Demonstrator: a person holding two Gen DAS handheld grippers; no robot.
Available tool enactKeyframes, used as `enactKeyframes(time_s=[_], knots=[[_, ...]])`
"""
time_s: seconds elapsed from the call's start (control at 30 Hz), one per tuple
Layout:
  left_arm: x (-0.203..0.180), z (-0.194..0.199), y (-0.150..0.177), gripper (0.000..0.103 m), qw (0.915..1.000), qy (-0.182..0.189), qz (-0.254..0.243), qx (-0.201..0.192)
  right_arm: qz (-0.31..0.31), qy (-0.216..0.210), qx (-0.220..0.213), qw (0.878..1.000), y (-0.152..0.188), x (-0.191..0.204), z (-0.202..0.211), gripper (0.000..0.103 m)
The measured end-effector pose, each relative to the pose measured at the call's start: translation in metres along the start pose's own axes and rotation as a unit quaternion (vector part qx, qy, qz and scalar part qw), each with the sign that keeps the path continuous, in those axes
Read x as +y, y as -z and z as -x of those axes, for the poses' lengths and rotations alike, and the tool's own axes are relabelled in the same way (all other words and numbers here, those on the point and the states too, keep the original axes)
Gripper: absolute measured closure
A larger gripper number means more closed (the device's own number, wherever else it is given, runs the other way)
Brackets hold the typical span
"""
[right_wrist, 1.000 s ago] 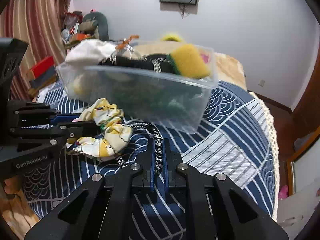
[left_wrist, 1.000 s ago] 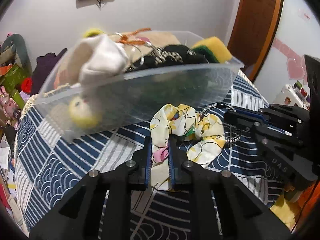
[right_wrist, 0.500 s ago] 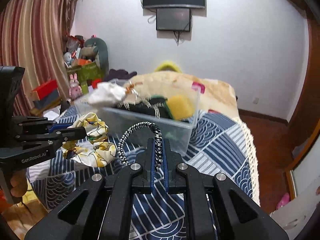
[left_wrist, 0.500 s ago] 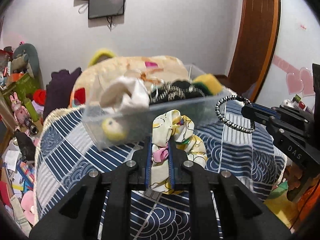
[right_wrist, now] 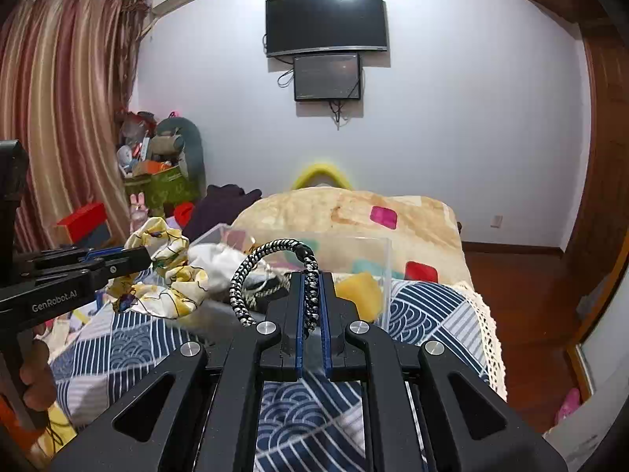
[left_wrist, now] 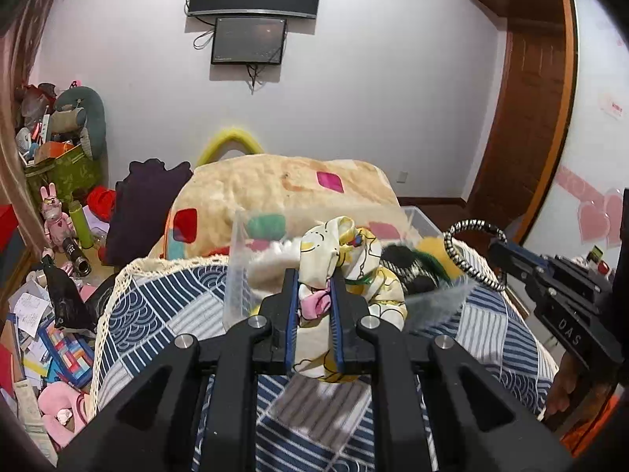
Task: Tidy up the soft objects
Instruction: 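Drop the scrunchie into the box with the left tool while the right tool drops the bracelet in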
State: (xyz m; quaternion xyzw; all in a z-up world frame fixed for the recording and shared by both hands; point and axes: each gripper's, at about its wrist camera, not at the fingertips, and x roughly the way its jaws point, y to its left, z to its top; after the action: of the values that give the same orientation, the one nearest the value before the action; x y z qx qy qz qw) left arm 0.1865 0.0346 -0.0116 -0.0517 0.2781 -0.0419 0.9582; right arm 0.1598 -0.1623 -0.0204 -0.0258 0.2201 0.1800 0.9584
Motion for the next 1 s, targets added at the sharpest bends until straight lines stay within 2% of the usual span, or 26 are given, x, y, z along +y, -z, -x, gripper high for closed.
enactKeyframes(time_s=[0.13, 0.23, 0.53, 0.63, 0.87, 0.97, 1.0], knots=[[0.005, -0.009, -0.011, 0.089, 0.9999, 0.006, 0.008, -0.008, -0.011, -0.001, 0.005, 1.000, -0.006, 0.002, -0.012, 0.097], [0.006, -0.023, -0.015, 0.089, 0.9999, -0.010, 0.005, -0.006, -0.016, -0.002, 0.015, 1.000, -0.008, 0.004, -0.026, 0.097], [0.020, -0.069, -0.009, 0.089, 0.9988, -0.019, 0.027, 0.035, -0.016, -0.006, 0.077, 0.997, 0.003, 0.009, -0.067, 0.097], [0.019, -0.079, -0.005, 0.089, 0.9985, -0.017, 0.021, 0.048, -0.001, -0.006, 0.085, 0.996, 0.010, 0.014, -0.068, 0.097], [0.006, -0.086, -0.001, 0.087, 0.9984, -0.030, -0.012, 0.047, 0.010, 0.000, 0.095, 0.995, 0.008, 0.014, -0.068, 0.096], [0.007, -0.083, -0.003, 0.067, 0.9983, -0.030, -0.014, 0.048, 0.002, -0.008, 0.094, 0.996, 0.003, 0.011, -0.065, 0.089], [0.008, -0.081, -0.004, 0.056, 0.9984, -0.030, -0.012, 0.046, 0.000, -0.014, 0.093, 0.996, 0.002, 0.010, -0.061, 0.086]])
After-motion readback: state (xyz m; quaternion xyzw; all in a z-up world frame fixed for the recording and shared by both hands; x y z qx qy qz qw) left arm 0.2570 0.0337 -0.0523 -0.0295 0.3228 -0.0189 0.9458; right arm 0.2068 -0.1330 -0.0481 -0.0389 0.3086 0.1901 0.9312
